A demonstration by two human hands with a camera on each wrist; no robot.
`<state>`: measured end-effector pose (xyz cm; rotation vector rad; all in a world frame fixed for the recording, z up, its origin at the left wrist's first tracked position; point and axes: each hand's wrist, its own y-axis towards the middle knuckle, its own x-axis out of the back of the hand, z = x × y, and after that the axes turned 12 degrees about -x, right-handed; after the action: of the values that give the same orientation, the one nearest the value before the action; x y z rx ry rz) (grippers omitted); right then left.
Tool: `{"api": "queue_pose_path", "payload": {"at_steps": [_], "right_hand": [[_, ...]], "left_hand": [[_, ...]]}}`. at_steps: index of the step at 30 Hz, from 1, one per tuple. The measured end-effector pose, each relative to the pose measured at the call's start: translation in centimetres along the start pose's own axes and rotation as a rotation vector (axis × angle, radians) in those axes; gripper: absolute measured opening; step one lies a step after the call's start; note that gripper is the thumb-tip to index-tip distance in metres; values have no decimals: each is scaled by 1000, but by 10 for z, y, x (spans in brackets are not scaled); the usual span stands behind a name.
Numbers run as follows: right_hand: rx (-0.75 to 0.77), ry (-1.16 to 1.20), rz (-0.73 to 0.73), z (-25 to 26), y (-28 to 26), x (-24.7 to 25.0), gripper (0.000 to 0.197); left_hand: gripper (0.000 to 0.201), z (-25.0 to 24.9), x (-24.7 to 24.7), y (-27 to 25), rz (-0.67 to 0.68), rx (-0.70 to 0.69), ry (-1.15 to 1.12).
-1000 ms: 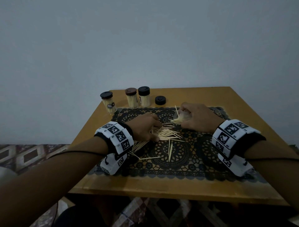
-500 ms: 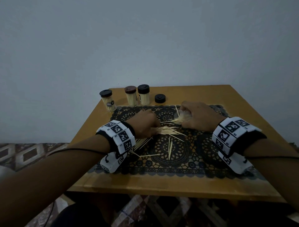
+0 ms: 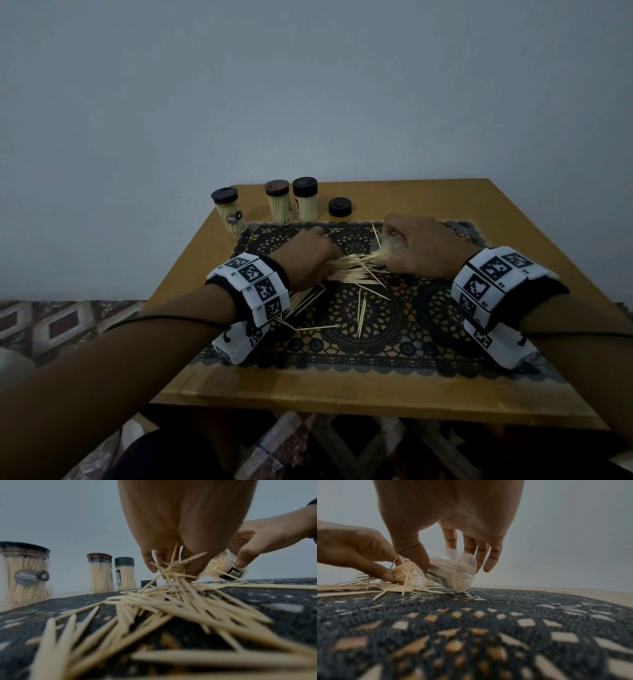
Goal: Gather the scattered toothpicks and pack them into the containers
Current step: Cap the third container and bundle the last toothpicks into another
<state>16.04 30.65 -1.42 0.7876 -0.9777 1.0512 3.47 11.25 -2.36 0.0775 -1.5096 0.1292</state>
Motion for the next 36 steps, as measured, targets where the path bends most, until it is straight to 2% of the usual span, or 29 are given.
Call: {"api": "queue_pose_path", "payload": {"at_steps": [4,9,17,21,25,31,36], "right_hand": [[0,-34,3,1,1,-1,41],[31,-48,19,7,0,-2,39],[30,-51,24,5,2,-5,41],[38,-29,21,3,2,-4,42],[62,-13,9,4,1,-3,42],[65,37,-26,2,0,-3,39],[79,53,-33,3,-1,-3,40]], "left_hand": [[15,7,3,-5,-87,84,-95],[15,4,11,-1,56,61,-55],[18,-14,38,26,124,18,-83],[18,-17,36,37,20,31,-158],[32,-17,29,41,-147,161,-374],[38,-12,29,30,-188,221,-612],[28,-8,25,22,-355,325,-668]]}}
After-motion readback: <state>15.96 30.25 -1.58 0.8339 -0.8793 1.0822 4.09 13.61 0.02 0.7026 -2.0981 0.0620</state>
